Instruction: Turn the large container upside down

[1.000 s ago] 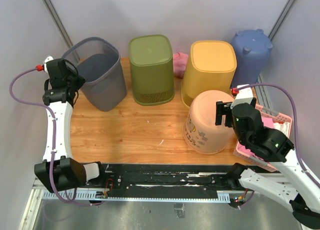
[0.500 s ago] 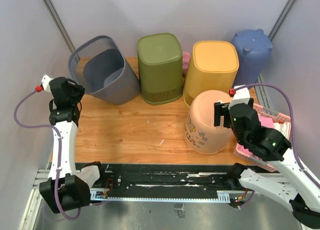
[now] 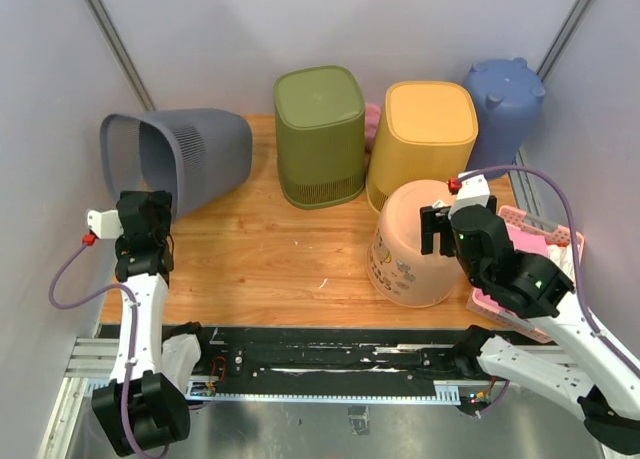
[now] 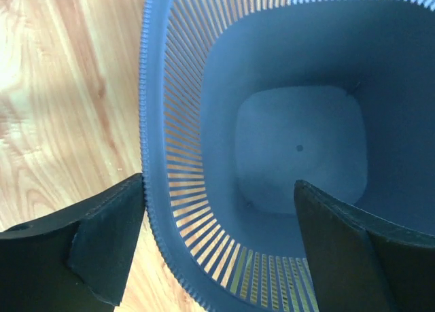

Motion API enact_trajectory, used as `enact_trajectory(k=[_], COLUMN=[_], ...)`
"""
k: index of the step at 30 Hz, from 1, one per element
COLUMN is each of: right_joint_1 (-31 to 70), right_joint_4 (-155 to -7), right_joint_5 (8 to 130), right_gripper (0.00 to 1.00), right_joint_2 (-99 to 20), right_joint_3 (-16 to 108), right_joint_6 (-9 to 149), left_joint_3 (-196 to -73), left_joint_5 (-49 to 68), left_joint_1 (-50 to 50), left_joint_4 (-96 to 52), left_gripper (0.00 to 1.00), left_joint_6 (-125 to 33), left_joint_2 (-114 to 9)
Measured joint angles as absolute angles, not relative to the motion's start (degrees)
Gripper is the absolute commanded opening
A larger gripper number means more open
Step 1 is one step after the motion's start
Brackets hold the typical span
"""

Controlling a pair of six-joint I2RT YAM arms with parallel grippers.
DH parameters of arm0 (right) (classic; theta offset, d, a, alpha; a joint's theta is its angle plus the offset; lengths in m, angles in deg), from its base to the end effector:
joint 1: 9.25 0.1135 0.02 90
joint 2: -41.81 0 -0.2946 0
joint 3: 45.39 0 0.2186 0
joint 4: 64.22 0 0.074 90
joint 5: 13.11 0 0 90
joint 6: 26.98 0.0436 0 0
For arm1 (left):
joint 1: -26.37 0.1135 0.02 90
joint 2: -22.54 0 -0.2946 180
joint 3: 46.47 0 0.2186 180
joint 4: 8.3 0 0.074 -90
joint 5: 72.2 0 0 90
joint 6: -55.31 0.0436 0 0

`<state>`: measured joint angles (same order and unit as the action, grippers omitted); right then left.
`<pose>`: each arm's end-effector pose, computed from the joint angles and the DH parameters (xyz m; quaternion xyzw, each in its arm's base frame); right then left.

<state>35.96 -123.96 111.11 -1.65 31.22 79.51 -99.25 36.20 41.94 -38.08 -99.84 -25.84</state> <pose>0.0791 0.0449 0.3864 -0.0519 0.8261 0.0427 0.5596 0.1375 0.0526 0.3011 -0.6054 0.5804 -0.0986 0.5357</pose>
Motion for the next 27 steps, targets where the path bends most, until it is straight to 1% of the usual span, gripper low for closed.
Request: enact_trajectory(k=[8,15,22,27], right_joint_1=[35.96,35.94,35.91,35.91], right_joint_4=[-122.34,-121.80,-120.90,-120.66], right_joint_5=[109.40,108.57,107.89,107.59], right_gripper=[0.85,0.85,0.85,0.85], right_joint_2=[-3.75,-3.53,-3.53,-3.49], right_joint_3=[31.20,31.00,31.00,31.00], right_joint_6=[79.31,78.74,77.89,77.67], left_joint_3=[-99.88,-106.52,-109.69,-111.75], left_joint_5=[36.26,36.87,35.80,31.37], left_joint_1=[41.94,41.94,41.94,41.94], left_joint_4=[-47.72,-56.77,-61.69,-62.01], left_gripper=[0.94,0.94,0.94,0.93], left_joint_6=[-98.98,-97.48,-96.71,-96.86], left_joint_2=[-23.42,-20.12,-17.43,-17.36])
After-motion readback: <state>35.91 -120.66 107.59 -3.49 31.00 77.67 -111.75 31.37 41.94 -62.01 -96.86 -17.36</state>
